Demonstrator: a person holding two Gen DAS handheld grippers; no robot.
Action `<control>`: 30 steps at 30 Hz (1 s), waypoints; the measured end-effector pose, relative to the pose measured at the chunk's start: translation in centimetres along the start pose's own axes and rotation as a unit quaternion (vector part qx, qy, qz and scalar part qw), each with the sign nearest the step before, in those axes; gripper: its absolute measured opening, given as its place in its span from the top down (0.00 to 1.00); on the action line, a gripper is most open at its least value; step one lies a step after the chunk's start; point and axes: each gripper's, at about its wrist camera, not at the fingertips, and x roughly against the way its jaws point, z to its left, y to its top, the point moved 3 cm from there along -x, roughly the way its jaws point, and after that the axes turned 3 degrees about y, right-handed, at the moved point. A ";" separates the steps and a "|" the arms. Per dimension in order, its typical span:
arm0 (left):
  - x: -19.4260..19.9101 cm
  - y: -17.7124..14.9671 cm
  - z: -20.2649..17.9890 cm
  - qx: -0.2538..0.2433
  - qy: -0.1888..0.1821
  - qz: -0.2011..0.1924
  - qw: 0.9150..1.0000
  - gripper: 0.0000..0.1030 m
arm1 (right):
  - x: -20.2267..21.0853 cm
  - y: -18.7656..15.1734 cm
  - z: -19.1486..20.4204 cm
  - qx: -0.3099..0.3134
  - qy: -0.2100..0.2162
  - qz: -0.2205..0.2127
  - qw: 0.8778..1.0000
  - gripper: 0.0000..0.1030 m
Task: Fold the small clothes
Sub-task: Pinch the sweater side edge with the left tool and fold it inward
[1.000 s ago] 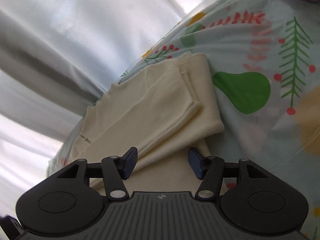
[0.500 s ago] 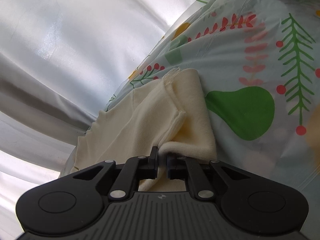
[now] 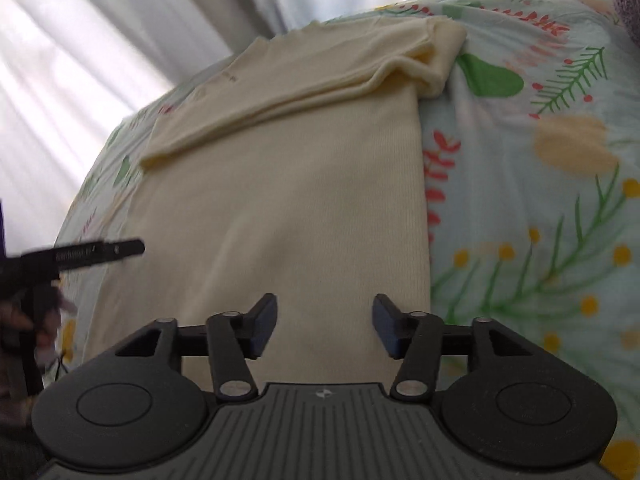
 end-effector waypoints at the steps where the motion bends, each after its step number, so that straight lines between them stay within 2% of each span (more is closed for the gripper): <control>1: 0.4 -0.7 0.1 -0.004 0.004 0.009 1.000 0.34 | 0.7 -1.1 0.0 0.001 -0.006 0.005 1.000 0.43; 5: 2.1 -3.1 0.5 -0.026 0.031 0.022 0.999 0.34 | 3.5 -4.3 -0.5 -0.032 0.012 0.021 0.999 0.43; 9: 3.4 -5.1 2.5 0.009 0.035 0.035 0.999 0.35 | 4.7 -5.5 -0.3 0.004 0.010 0.024 1.000 0.44; 11: 3.6 -5.7 3.4 0.031 0.030 0.042 0.998 0.39 | 4.3 -5.7 -1.0 -0.011 0.021 0.031 0.999 0.49; 14: 4.5 -5.9 4.2 0.040 0.042 0.033 0.998 0.39 | 4.1 -5.7 -1.7 -0.033 0.025 0.031 0.999 0.54; 16: 5.1 -6.1 4.9 0.044 0.048 0.024 0.998 0.39 | 4.1 -5.5 -2.0 -0.039 0.030 0.028 0.998 0.56; 18: 5.1 -6.5 5.5 0.053 0.040 0.035 0.997 0.43 | 4.0 -5.5 -2.4 -0.050 0.034 0.029 0.998 0.56; 22: 4.5 -7.5 6.3 0.084 -0.013 0.073 0.994 0.57 | 3.8 -5.6 -2.9 -0.069 0.041 0.032 0.996 0.60; 24: 4.5 -7.8 6.3 0.082 -0.022 0.073 0.994 0.59 | 3.7 -5.7 -3.1 -0.079 0.048 0.032 0.995 0.66; 25: 4.5 -7.8 6.2 0.076 -0.023 0.074 0.994 0.67 | 3.6 -5.7 -3.1 -0.085 0.049 0.033 0.995 0.71; 26: 4.4 -7.8 6.3 0.070 -0.025 0.076 0.994 0.80 | 3.4 -5.7 -3.2 -0.090 0.053 0.034 0.994 0.79; 28: 4.3 -7.9 6.5 0.069 -0.036 0.082 0.994 0.85 | 3.0 -5.8 -3.2 -0.094 0.060 0.039 0.993 0.89; 30: 4.3 -7.8 6.7 0.068 -0.044 0.083 0.993 0.88 | 2.9 -5.9 -3.0 -0.095 0.059 0.036 0.993 0.91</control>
